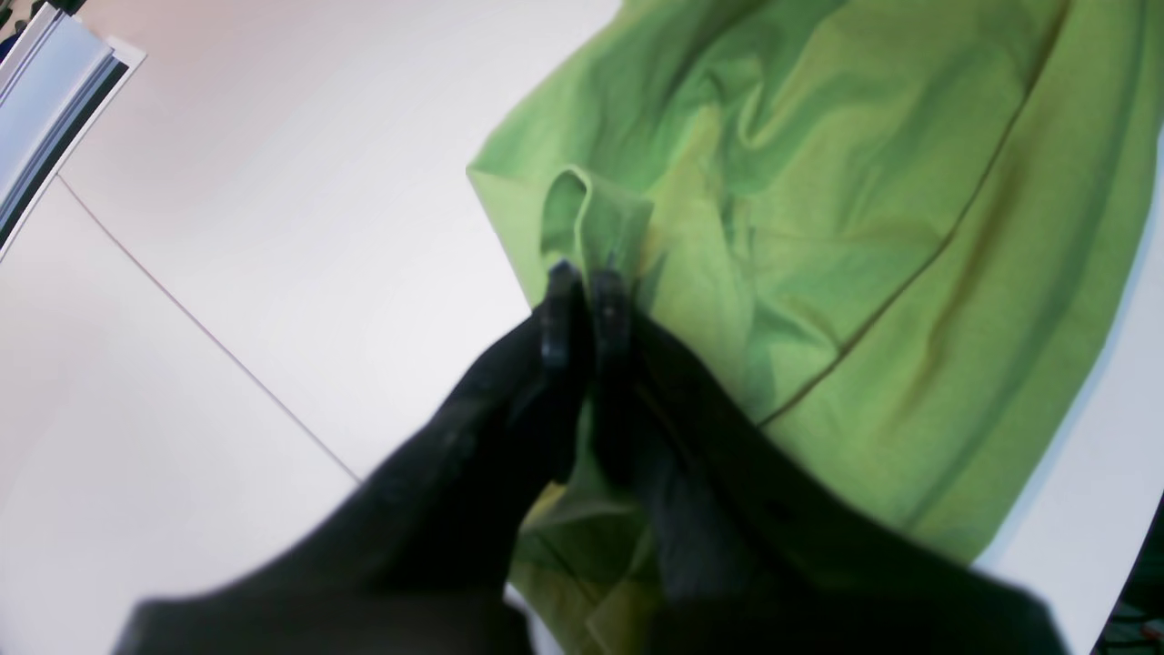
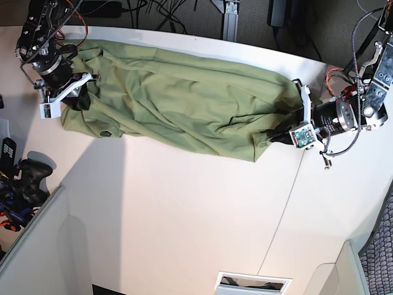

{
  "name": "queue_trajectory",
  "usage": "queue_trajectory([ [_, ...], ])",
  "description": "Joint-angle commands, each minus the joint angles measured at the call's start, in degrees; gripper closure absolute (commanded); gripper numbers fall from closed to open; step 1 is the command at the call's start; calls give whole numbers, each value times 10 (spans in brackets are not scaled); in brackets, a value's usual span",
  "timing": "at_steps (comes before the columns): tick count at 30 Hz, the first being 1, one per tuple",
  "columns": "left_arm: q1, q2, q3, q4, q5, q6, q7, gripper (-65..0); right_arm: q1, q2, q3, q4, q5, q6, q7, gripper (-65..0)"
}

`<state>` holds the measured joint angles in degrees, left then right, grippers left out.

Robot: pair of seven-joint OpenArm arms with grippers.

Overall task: Layout the t-shirt on the table in an organized manner, then fold the t-shirt properly
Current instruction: 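Hold the shirt ends with both grippers and stretch it lengthwise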

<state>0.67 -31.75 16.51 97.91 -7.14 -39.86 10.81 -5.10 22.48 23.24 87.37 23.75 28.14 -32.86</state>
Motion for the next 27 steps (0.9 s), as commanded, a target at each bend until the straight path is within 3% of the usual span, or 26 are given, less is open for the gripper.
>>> queue_trajectory([
  [1,-8,-6,-5,9,-7,-1,-16,0,6,8,5,10,12,2,13,-261],
  [3,-8,-7,-5,9,-7,-1,-16,0,7,5,7,14,33,2,14,-328],
  [10,-5,-7,-5,9,-7,-1,-10,0,17,-32,54,92,48,2,13,-328],
  [14,-5,-7,-5,9,-7,-1,-9,0,57,-36,60,83,34,2,14,-328],
  [22,-5,-7,-5,9,-7,-1,-7,0,166,-31,53,-88,-42,2,27,-328],
  [27,-5,-7,-5,9,-10,-1,-7,0,170,-18,-10,-167,-102,2,58,-328],
])
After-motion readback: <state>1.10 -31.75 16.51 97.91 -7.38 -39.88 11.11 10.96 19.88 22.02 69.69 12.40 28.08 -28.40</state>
